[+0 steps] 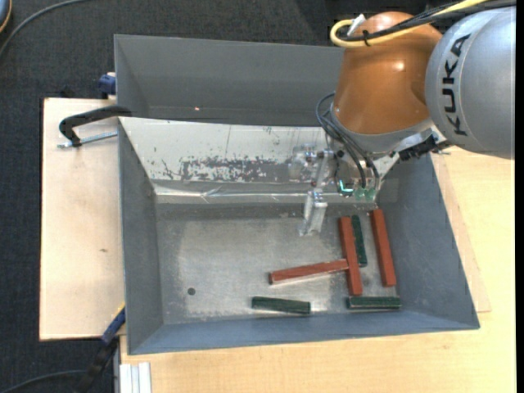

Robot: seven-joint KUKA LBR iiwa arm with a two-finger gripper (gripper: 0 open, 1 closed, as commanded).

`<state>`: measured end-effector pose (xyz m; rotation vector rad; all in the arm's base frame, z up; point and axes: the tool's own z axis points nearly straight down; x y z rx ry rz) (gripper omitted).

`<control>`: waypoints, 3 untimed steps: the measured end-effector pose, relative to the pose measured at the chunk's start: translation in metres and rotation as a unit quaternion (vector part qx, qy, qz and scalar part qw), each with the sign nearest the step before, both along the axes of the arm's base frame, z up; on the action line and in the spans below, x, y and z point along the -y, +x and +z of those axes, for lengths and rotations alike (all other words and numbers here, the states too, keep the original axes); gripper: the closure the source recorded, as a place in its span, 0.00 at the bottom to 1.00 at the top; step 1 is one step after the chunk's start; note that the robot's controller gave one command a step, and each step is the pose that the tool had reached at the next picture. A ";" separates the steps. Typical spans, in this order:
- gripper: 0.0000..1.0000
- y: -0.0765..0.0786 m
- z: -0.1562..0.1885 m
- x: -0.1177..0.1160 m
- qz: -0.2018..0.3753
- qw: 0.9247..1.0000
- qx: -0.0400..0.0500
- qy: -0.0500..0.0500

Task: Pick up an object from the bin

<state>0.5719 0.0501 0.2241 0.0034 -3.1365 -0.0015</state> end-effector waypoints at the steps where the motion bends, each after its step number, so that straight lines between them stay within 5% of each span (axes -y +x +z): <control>1: 0.00 -0.067 -0.157 0.034 0.056 0.998 0.000 0.000; 2: 0.00 -0.040 -0.122 0.073 0.010 1.000 0.007 -0.001; 3: 0.00 -0.039 -0.110 0.052 -0.070 0.998 0.006 0.001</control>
Offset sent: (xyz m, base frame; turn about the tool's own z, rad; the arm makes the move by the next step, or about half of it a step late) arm -0.0654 -0.0334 -0.1541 -0.1141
